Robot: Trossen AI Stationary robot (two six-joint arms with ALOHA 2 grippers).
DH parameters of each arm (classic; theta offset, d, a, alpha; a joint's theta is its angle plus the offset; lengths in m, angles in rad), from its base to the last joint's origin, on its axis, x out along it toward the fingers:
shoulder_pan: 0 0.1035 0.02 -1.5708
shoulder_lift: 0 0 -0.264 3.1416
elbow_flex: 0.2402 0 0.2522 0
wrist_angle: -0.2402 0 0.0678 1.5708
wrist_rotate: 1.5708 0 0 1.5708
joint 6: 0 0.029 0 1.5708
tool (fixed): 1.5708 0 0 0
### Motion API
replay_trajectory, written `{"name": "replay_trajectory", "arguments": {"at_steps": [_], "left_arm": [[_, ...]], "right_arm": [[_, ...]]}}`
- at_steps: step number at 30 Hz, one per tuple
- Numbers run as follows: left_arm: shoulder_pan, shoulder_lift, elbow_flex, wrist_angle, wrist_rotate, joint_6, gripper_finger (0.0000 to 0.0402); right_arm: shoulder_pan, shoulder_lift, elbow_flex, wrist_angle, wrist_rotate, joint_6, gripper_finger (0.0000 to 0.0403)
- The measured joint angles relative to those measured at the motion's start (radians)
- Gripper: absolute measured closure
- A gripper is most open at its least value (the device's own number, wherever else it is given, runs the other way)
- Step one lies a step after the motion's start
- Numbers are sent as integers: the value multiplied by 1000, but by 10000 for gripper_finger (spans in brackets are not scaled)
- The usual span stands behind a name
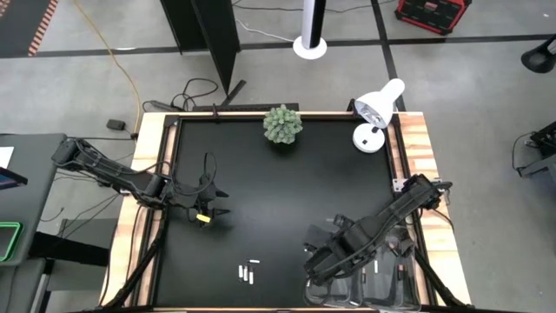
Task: Sort batteries
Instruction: Put the silver battery into the left transparent bin
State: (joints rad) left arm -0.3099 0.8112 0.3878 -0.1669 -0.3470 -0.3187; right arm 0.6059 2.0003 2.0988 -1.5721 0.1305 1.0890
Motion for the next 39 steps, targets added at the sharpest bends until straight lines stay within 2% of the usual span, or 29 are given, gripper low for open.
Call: {"name": "replay_trajectory", "arguments": {"at_steps": [7, 15, 20, 25, 30, 39], "left_arm": [[0, 0, 0, 0, 0, 0, 155], [0, 0, 0, 0, 0, -3, 155], [0, 0, 0, 0, 0, -4, 155], [0, 0, 0, 0, 0, -7, 155], [0, 0, 0, 0, 0, -8, 155], [0, 0, 0, 0, 0, -5, 155]], "right_arm": [[66, 1, -200, 34, -50, 184, 393], [93, 0, -368, 330, -54, 288, 393], [74, 0, -440, 448, -54, 380, 393], [43, 0, -483, 556, -54, 388, 388], [16, 0, -515, 634, -53, 364, 363], [5, 0, -516, 642, -20, 301, 291]]}}
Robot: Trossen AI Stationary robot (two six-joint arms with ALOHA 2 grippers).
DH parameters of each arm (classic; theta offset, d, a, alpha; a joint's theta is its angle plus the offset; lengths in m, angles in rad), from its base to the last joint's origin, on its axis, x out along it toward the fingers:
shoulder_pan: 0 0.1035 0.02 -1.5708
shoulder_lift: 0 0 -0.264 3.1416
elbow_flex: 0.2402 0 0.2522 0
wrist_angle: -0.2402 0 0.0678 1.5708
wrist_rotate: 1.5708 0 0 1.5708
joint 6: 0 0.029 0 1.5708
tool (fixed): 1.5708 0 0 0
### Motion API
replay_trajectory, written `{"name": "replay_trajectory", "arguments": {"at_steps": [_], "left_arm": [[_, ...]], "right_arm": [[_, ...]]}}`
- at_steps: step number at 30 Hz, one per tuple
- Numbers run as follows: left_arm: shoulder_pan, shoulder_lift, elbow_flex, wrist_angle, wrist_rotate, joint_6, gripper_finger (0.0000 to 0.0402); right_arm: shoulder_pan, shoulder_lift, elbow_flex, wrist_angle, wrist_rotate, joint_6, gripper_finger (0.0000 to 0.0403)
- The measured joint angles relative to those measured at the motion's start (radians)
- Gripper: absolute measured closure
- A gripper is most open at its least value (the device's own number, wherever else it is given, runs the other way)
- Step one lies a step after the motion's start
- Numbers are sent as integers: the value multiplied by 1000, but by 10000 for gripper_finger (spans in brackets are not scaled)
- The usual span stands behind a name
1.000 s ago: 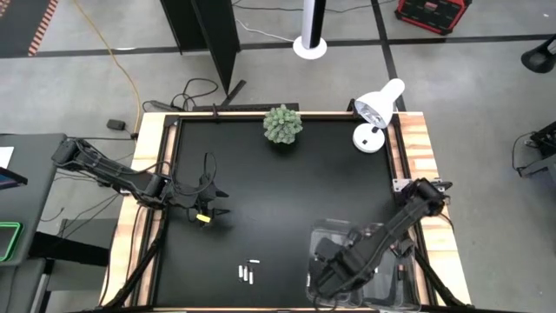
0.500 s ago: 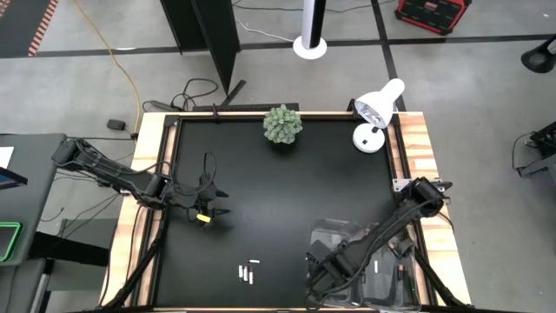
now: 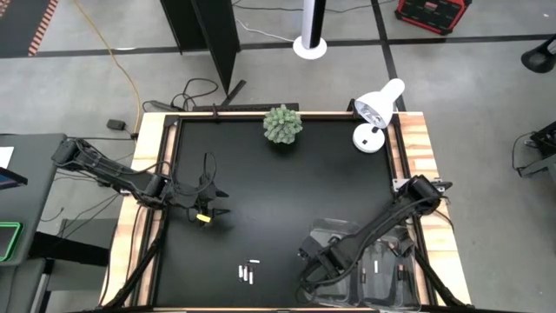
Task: Sort batteries
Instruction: Put the silver battery into the left transparent bin
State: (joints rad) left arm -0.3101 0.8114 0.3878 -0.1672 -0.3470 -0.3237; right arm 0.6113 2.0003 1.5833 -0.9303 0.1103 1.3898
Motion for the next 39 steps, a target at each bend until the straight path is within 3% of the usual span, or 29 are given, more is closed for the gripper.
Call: {"name": "replay_trajectory", "arguments": {"at_steps": [10, 18, 24, 27, 31, 39], "left_arm": [[0, 0, 0, 0, 0, 1, 155], [0, 0, 0, 0, 0, 0, 155], [0, 0, 0, 0, 0, -1, 155], [0, 0, 0, -1, 0, 2, 155], [0, 0, 0, -1, 0, 1, 155], [0, 0, 0, -5, 1, -5, 155]], "right_arm": [[1, 0, 14, -31, 0, -68, 251], [24, 0, 167, -292, 5, -82, 269], [54, 0, 322, -409, 157, -135, 280], [57, 0, 376, -368, 319, -260, 280], [46, 0, 393, -180, 517, -513, 280], [-60, 55, 389, 163, 516, -870, 276]]}}
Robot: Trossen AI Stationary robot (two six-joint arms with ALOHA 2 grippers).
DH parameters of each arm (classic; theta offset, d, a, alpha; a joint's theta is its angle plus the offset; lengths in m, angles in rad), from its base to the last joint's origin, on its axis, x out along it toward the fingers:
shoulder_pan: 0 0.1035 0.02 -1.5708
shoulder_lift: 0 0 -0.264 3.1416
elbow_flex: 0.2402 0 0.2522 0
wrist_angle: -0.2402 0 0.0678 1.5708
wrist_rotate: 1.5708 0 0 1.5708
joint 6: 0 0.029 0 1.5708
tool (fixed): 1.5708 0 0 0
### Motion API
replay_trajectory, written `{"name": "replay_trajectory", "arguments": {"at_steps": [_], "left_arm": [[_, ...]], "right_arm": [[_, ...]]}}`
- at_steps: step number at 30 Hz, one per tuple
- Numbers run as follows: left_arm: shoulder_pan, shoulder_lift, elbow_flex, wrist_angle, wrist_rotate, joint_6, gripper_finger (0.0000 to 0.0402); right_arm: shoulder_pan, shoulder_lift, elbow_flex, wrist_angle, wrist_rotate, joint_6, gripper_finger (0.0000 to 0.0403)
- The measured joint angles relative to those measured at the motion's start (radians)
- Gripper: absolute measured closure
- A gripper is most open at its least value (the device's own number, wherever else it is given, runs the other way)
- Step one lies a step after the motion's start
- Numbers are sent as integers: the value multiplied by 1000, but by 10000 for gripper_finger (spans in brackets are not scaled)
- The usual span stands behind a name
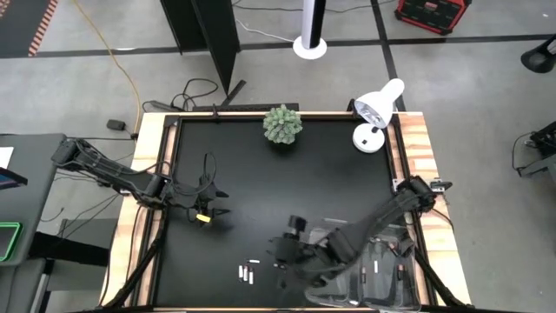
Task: Sort batteries
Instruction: Put the silver battery into the left transparent bin
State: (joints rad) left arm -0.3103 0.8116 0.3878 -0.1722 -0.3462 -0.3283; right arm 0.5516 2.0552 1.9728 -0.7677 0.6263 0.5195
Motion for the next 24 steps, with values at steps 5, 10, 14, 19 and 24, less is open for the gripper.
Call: {"name": "replay_trajectory", "arguments": {"at_steps": [5, 10, 14, 19, 24], "left_arm": [[-1, 0, -2, -16, 0, -4, 155], [-2, 0, -2, -23, 0, -3, 155], [-2, 0, -2, -21, 0, -3, 155], [-2, 0, -2, -21, 0, 2, 155], [-2, 0, -1, -23, 0, 3, 155]], "right_arm": [[-55, 93, -1, 36, -116, -49, 249], [-91, 216, -3, 83, -218, -75, 235], [-112, 296, -3, 152, -308, -85, 240], [-122, 358, -3, 203, -386, -86, 245], [-122, 372, -2, 232, -397, -83, 246]]}}
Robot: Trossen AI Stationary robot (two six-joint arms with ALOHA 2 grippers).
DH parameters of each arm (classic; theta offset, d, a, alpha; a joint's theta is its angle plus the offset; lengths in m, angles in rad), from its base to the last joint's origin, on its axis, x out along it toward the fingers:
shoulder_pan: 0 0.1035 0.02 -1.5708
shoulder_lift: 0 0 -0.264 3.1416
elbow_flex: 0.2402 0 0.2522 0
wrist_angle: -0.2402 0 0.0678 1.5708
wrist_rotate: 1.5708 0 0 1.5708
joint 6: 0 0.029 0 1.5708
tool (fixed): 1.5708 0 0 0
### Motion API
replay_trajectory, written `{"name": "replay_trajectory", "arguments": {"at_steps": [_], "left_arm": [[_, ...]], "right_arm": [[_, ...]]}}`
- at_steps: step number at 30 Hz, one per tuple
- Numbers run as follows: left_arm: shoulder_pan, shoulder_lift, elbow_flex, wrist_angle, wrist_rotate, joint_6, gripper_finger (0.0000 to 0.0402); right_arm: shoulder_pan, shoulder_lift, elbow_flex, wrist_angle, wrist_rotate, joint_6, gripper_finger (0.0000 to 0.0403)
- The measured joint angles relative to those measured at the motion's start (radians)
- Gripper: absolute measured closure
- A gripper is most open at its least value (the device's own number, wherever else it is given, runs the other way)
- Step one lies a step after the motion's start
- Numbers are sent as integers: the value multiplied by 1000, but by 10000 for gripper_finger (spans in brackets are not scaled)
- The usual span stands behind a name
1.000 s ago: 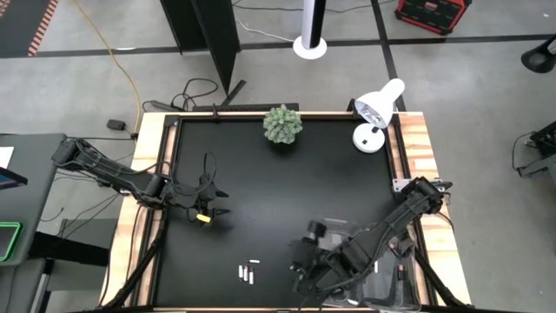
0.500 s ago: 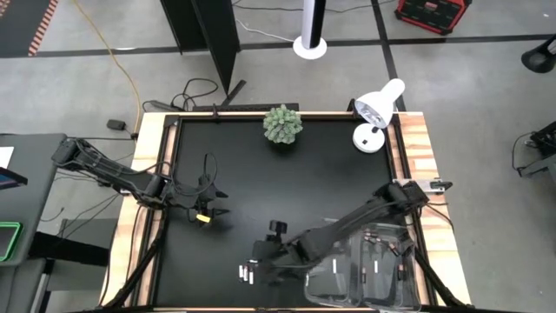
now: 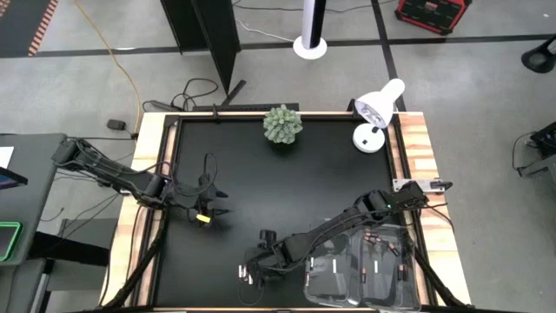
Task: Sort batteries
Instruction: Put the silver battery into the left transparent bin
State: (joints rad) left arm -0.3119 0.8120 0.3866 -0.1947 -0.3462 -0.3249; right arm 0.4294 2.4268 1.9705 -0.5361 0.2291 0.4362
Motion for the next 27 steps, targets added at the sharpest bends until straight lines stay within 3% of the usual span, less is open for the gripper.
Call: {"name": "replay_trajectory", "arguments": {"at_steps": [16, 27], "left_arm": [[0, 0, 0, 3, 0, 6, 155], [0, 0, 0, 4, -1, 9, 155]], "right_arm": [[-6, 40, 6, -45, -32, 37, 296], [-7, 41, 4, -53, -30, 34, 392]]}}
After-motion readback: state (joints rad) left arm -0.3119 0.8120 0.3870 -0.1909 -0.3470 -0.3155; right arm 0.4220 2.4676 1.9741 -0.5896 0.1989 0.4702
